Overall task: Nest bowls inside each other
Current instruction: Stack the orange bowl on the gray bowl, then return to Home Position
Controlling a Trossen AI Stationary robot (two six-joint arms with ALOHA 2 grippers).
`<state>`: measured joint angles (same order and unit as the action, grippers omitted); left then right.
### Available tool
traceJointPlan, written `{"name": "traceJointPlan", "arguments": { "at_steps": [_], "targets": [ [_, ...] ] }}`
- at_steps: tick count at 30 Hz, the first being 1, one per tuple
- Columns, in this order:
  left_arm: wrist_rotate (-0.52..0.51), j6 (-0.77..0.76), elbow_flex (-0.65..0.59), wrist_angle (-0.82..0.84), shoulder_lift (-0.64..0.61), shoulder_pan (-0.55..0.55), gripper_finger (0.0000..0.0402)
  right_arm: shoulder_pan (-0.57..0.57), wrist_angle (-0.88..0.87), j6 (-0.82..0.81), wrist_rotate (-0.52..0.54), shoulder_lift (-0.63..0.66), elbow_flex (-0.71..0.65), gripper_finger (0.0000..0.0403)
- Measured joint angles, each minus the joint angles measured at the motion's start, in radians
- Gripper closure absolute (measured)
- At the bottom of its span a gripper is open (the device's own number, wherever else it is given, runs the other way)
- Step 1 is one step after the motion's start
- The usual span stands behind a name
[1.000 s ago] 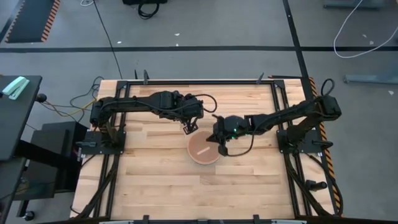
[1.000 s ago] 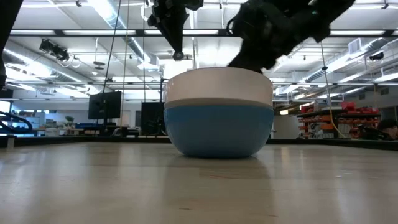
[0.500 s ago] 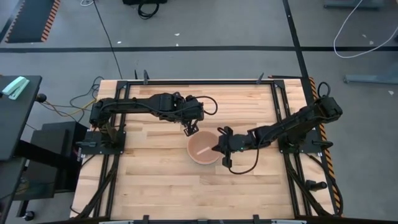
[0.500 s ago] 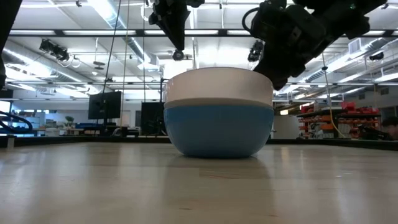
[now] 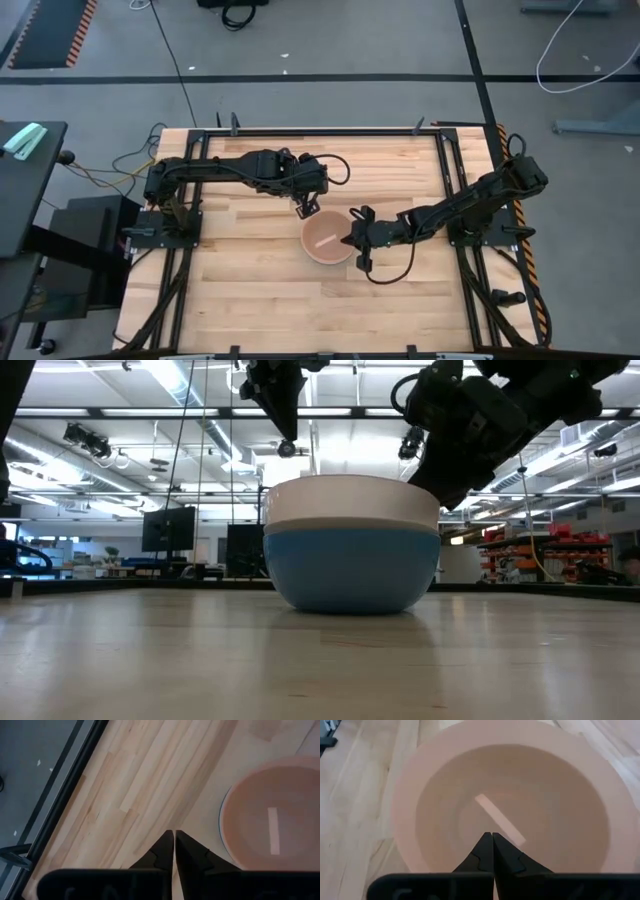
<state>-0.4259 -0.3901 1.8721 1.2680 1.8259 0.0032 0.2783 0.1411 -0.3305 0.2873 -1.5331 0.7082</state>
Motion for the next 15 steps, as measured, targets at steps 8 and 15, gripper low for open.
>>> {"name": "traceJointPlan", "arguments": {
  "at_steps": [8,15],
  "targets": [
    [-0.012,0.008,0.000,-0.022,0.000,0.000,0.0379,-0.001,0.034,0.054,0.020,0.000,0.001,0.0402],
    [-0.060,0.045,0.000,-0.082,0.000,0.000,0.0369,-0.001,0.030,0.110,0.020,0.000,0.036,0.0397]
  ]
}}
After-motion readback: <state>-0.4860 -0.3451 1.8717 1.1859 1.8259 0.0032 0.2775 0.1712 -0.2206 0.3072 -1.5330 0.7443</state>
